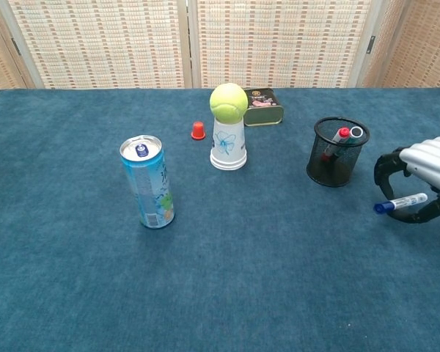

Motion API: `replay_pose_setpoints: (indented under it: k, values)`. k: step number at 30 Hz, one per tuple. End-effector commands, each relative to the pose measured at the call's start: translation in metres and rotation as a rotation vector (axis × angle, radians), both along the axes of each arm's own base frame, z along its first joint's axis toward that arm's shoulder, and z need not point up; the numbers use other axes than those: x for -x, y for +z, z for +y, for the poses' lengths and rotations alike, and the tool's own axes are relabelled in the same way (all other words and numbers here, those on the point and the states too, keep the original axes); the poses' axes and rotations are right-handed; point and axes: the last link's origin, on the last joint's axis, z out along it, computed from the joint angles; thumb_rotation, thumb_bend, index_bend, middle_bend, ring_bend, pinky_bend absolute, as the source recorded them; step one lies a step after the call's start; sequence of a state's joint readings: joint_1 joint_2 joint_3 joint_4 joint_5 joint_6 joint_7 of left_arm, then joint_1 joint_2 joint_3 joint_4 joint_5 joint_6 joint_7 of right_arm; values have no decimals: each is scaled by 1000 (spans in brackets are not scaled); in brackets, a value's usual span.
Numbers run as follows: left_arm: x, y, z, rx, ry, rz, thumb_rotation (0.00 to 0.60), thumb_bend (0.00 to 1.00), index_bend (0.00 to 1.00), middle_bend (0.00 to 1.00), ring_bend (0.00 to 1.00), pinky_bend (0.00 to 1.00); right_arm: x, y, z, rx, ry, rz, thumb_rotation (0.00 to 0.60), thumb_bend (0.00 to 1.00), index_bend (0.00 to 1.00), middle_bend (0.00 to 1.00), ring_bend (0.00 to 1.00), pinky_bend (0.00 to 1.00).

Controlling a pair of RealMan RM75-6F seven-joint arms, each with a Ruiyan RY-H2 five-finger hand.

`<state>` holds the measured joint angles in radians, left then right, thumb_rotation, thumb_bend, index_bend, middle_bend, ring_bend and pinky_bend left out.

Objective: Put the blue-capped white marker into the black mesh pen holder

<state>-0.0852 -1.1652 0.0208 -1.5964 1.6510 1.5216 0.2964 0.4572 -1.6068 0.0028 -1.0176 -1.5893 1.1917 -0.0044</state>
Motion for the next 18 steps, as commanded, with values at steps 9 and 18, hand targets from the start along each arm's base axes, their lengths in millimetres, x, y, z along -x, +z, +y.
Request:
replay_pose_setpoints:
  k: [9,18]
  values:
    - [1,0,1,1,5,0,600,456,104,0,169,411,-48,40,-7,-55,-29,-370,600,219,642,377,321,401]
    - [1,0,2,2,7,2,600,456,104,0,169,411,-83,67,-35,-53,-60,-581,600,219,645,382,328,409]
